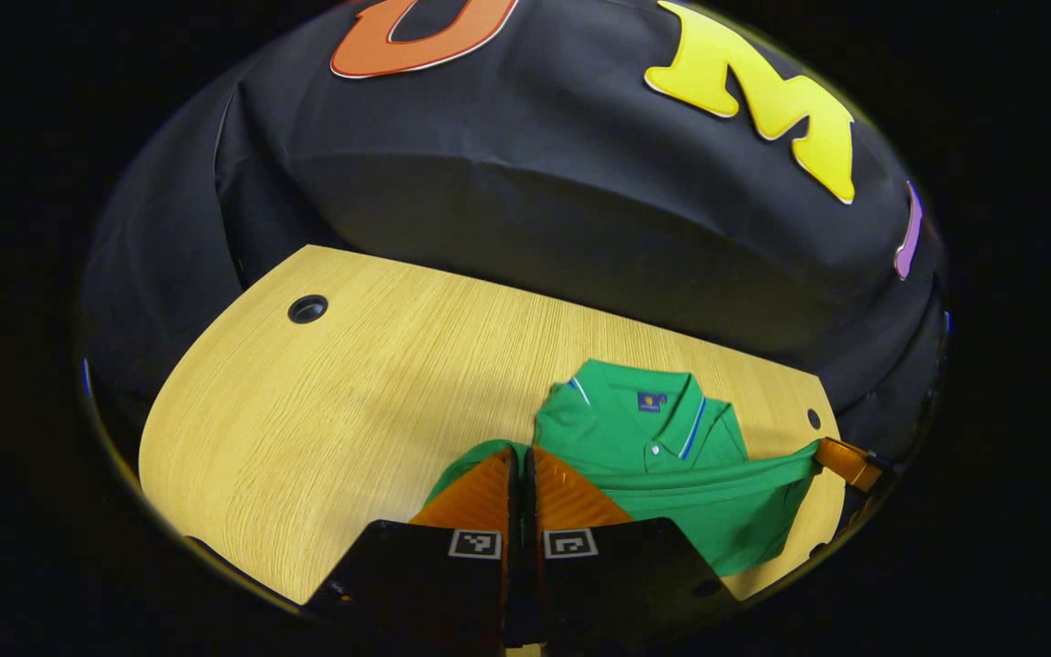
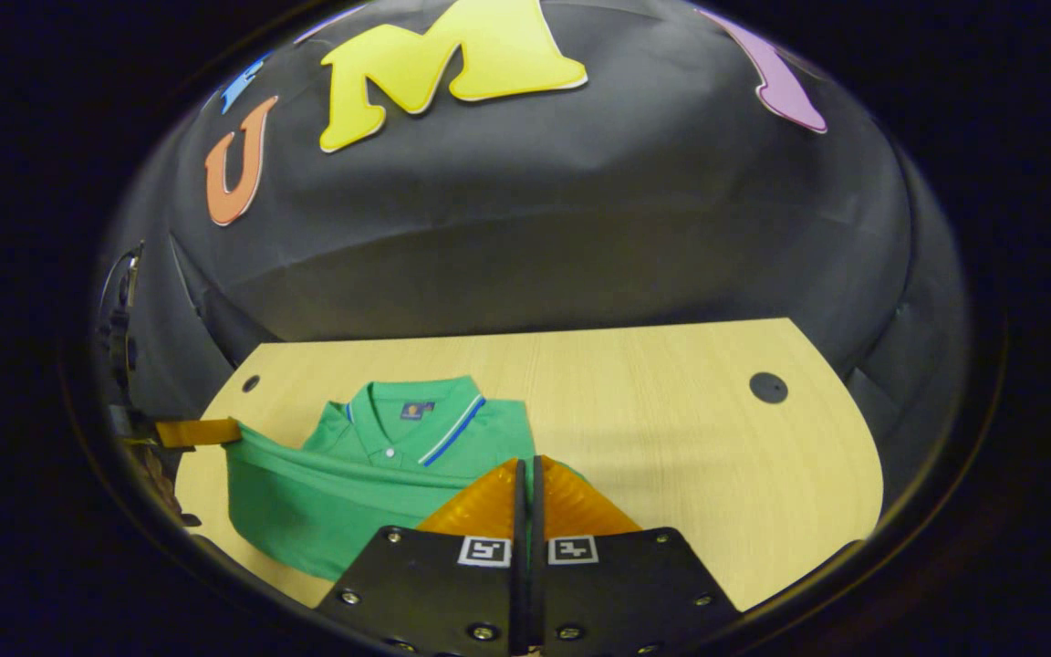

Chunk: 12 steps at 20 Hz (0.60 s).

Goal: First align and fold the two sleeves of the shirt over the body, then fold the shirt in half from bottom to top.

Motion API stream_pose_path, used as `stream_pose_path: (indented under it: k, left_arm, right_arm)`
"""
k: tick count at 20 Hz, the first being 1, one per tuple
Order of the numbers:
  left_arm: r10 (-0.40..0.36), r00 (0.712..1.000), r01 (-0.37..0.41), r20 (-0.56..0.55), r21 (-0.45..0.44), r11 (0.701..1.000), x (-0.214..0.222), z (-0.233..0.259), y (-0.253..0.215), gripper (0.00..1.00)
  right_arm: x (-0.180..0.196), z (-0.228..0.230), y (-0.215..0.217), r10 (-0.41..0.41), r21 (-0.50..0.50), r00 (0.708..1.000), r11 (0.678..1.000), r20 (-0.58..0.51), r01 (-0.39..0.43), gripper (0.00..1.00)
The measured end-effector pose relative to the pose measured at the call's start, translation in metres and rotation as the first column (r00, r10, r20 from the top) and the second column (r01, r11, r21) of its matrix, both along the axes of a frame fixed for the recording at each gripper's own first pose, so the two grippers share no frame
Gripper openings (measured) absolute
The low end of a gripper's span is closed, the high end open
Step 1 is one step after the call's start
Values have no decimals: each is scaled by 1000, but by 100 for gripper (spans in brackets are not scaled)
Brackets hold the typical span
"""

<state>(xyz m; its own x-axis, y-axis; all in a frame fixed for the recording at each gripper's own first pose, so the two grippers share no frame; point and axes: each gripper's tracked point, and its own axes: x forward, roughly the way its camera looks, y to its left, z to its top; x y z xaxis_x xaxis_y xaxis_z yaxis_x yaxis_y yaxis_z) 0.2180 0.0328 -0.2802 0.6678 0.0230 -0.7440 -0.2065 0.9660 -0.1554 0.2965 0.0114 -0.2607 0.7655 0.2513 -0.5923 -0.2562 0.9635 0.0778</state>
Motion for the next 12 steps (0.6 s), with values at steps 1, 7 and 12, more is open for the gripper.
stream_pose_path:
  k: [1, 7, 12]
  left_arm:
    - [0, 1000, 0, 6, 3, 1000, 8, -1, 2, 3]
    - [-3, 1000, 3, 31, 24, 1000, 50, -10, 10, 3]
    - [-17, 999, 14, 51, 55, 998, 76, -15, 15, 3]
  right_arm:
    - [8, 0, 2, 0, 4, 1000, 1000, 4, 0, 1]
    - [52, -12, 14, 14, 10, 1000, 1000, 15, -14, 1]
    - [78, -19, 20, 26, 1, 999, 1000, 23, -26, 1]
